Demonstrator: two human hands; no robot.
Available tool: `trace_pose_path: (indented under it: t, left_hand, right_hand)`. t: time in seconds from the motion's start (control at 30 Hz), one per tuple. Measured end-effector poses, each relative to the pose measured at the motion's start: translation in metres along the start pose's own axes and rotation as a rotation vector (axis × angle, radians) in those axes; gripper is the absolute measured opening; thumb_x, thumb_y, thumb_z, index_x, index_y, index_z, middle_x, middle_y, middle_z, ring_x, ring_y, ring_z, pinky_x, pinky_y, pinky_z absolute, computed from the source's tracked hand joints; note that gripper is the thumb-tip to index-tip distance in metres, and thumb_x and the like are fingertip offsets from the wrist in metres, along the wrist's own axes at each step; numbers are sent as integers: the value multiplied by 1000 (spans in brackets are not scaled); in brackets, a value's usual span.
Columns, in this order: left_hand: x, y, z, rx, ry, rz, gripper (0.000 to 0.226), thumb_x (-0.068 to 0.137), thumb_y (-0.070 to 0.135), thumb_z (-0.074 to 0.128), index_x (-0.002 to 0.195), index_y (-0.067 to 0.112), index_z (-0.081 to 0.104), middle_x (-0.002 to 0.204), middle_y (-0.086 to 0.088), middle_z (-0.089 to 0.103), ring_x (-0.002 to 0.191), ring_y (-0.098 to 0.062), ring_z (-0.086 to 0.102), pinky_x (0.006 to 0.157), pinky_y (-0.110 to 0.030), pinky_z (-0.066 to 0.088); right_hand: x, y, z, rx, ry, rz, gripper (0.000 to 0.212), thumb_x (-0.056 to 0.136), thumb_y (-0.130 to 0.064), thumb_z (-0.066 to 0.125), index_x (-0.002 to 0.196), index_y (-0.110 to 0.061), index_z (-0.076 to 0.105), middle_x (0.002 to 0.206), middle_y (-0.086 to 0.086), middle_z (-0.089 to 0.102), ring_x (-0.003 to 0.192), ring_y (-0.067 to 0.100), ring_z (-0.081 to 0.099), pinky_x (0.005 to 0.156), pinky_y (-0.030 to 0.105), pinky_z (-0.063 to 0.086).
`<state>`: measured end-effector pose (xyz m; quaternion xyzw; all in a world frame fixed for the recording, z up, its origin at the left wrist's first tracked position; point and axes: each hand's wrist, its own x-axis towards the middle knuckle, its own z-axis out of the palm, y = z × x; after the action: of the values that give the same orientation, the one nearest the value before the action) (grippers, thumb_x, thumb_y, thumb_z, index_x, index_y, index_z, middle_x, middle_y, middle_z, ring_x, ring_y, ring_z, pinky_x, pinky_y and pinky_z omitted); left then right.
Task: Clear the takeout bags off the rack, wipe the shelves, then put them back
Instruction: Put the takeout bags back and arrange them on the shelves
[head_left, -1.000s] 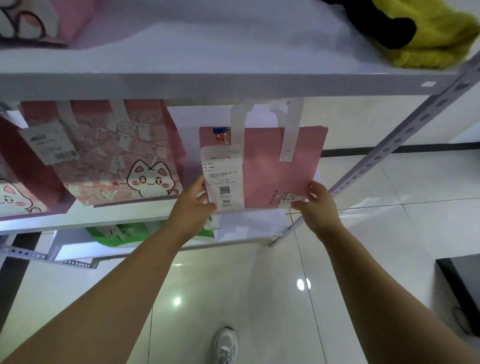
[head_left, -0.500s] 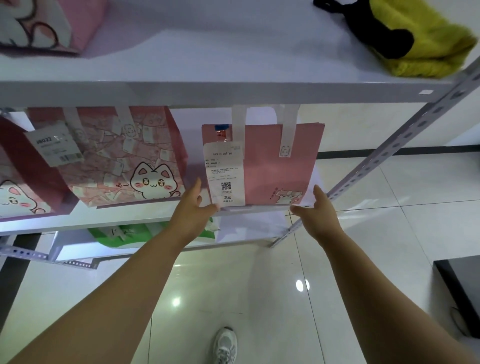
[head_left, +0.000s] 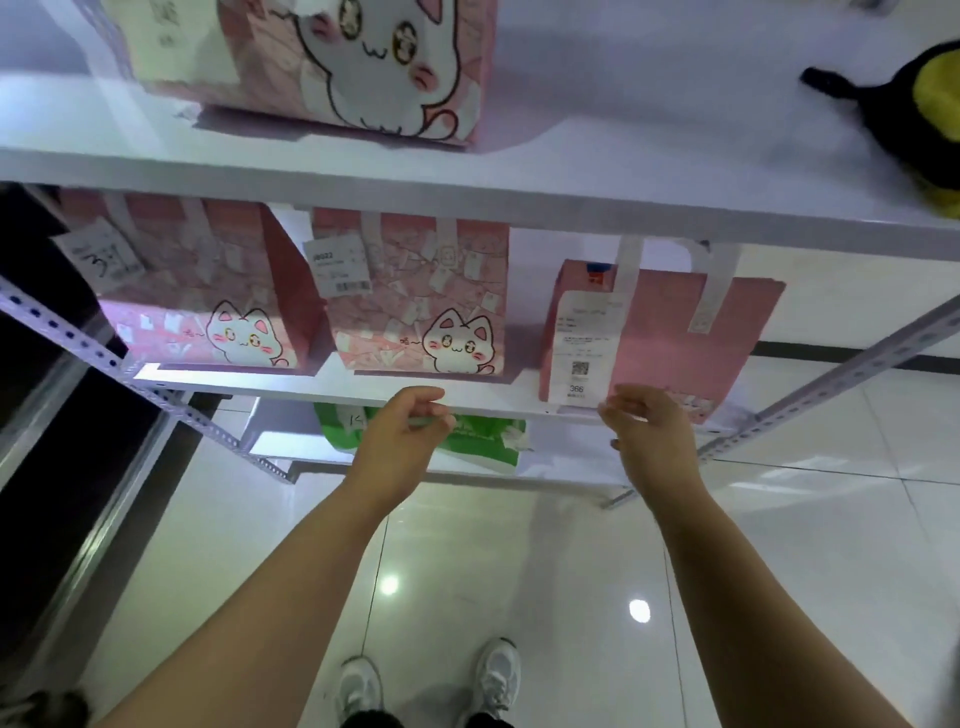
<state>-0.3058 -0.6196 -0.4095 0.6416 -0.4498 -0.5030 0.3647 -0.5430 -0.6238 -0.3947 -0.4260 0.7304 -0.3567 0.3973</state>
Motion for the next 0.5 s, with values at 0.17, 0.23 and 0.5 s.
trace_pose_path:
  t: [0.17, 0.23, 0.5]
  left_hand:
    - [-11, -5, -64, -39, 79, -35, 25, 85, 9, 62, 91, 33, 63, 89, 7, 65, 88, -19, 62, 81, -43, 51]
    - [-13, -5, -90, -52, 92, -30, 24, 85, 9, 61, 91, 32, 63, 91, 4, 66, 91, -23, 63, 80, -41, 52]
    - [-15, -11, -186, -88, 107, 6, 14, 88, 11, 59, 95, 23, 63, 92, -4, 66, 92, -25, 64, 74, -34, 53]
  right_hand:
    - [-23, -33, 52, 52, -64, -14, 19, 87, -15, 61, 105, -14, 61, 105, 4, 65, 99, 22, 60, 93, 47, 49]
    - [-33, -46, 74, 85, -81, -21, 13, 87, -16, 62, 99, -19, 62, 104, 4, 66, 100, 22, 61, 91, 46, 50]
    - [-64, -88, 158, 109, -111, -42, 11, 84, -20, 65, 94, -24, 66, 100, 0, 68, 96, 20, 63, 90, 46, 51]
